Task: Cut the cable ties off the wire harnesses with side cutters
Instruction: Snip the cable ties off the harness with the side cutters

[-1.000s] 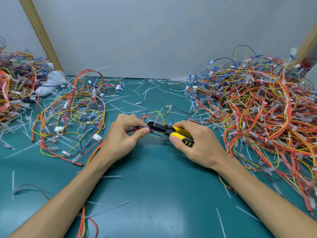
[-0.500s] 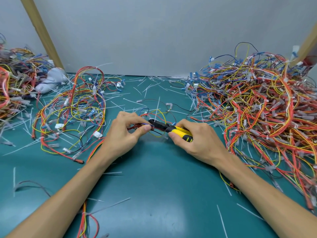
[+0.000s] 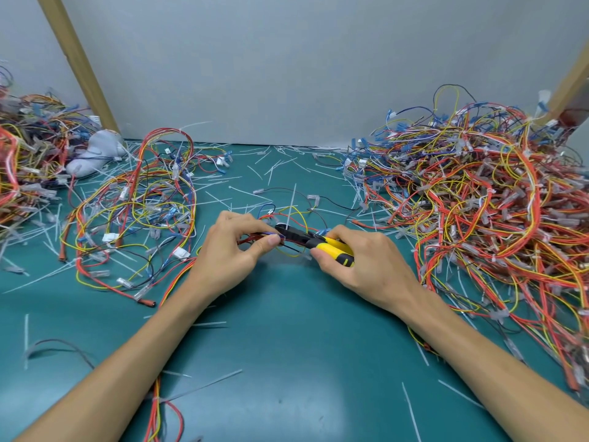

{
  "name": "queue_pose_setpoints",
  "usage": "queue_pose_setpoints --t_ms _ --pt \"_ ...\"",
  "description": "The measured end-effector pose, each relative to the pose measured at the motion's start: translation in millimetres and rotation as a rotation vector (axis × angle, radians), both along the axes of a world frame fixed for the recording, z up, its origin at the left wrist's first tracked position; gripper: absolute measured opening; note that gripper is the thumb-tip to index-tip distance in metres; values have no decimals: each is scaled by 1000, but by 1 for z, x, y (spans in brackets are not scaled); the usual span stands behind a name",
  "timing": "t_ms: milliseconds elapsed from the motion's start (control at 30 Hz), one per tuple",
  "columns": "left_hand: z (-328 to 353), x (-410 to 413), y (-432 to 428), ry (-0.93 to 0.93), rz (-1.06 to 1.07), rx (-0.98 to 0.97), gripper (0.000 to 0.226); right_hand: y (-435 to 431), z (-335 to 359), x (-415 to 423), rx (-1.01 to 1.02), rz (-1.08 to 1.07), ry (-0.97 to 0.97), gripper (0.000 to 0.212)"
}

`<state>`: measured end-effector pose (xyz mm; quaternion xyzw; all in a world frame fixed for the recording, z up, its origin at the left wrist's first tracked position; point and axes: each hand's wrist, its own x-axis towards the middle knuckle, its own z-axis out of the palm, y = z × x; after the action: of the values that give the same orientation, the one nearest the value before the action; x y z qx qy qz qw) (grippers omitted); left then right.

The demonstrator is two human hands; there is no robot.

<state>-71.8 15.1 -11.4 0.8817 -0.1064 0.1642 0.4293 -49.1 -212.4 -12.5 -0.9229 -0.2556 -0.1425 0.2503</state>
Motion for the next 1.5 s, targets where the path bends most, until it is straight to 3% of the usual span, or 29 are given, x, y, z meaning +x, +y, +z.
queue_pose_setpoints --t_ms 700,933,1067,1200,1367,1500 --pt "-2 1 1 -12 9 10 17 1 -2 -1 -7 -25 -24 38" --pt "-6 4 2 -34 38 73 6 0 1 2 275 -1 40 44" --pt "-10 4 2 -64 25 124 10 0 0 -1 262 -10 6 35" --pt "-13 4 1 -52 -29 181 33 -1 0 0 276 -27 -20 30" --pt "-9 9 3 -148 75 9 28 -2 -1 0 275 -14 -31 30" --pt "-15 10 9 -92 210 219 14 -3 -3 1 251 -12 -60 32"
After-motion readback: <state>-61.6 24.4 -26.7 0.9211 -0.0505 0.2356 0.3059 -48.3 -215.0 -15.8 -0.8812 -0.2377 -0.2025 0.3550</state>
